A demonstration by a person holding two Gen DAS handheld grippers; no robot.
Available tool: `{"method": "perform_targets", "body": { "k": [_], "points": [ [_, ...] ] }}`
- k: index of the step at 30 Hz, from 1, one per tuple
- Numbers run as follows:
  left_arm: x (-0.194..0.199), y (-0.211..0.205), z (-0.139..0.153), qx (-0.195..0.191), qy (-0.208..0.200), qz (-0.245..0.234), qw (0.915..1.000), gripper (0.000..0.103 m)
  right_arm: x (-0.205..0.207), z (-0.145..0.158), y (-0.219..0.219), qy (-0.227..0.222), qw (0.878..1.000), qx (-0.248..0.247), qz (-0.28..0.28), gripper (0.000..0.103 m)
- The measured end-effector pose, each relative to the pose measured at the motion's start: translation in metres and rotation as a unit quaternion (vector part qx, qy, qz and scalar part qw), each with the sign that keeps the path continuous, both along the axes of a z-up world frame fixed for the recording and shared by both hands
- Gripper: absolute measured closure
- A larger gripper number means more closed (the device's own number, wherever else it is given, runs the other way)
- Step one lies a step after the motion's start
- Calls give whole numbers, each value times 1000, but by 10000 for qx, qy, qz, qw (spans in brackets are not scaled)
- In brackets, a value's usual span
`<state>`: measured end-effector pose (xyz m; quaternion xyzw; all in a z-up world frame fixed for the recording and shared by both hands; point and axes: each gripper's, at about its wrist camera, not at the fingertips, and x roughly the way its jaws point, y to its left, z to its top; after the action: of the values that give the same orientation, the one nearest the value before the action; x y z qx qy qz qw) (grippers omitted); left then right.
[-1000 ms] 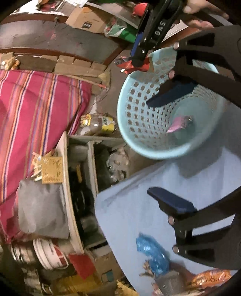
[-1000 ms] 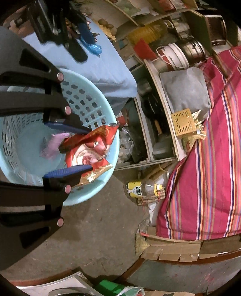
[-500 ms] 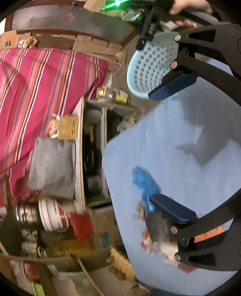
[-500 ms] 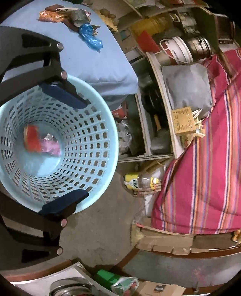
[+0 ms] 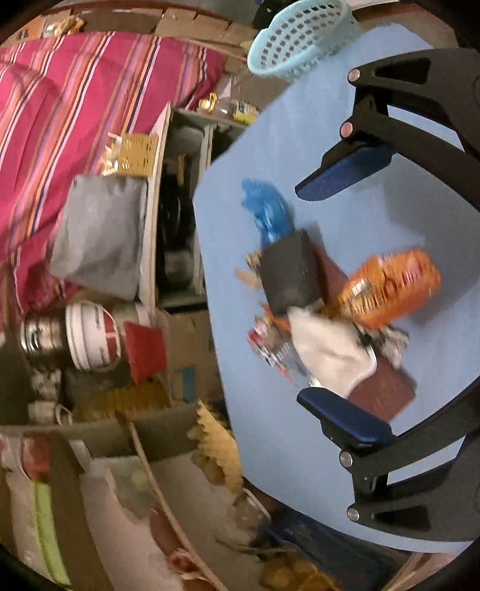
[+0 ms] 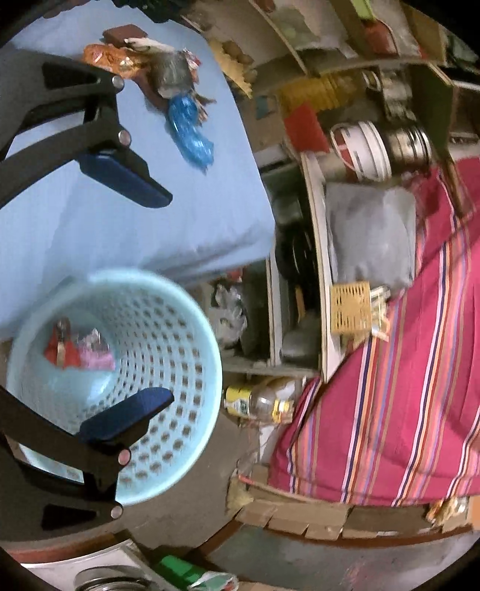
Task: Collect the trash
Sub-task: 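Move both tools back over the remaining trash pile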
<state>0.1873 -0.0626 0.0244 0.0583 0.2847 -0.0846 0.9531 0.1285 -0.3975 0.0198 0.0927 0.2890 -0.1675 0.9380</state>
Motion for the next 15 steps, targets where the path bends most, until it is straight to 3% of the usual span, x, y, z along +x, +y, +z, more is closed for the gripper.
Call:
{"method": "perform_targets", "body": {
  "k": [9,15],
  "points": [
    [5,62,-15,-14,164,440,9989,5,32,-11,83,272,9966,-424,654,7],
    [3,95,-20,123,139,709,9973,5,43,-18,124,305,9939,-314,1015,7]
  ]
}}
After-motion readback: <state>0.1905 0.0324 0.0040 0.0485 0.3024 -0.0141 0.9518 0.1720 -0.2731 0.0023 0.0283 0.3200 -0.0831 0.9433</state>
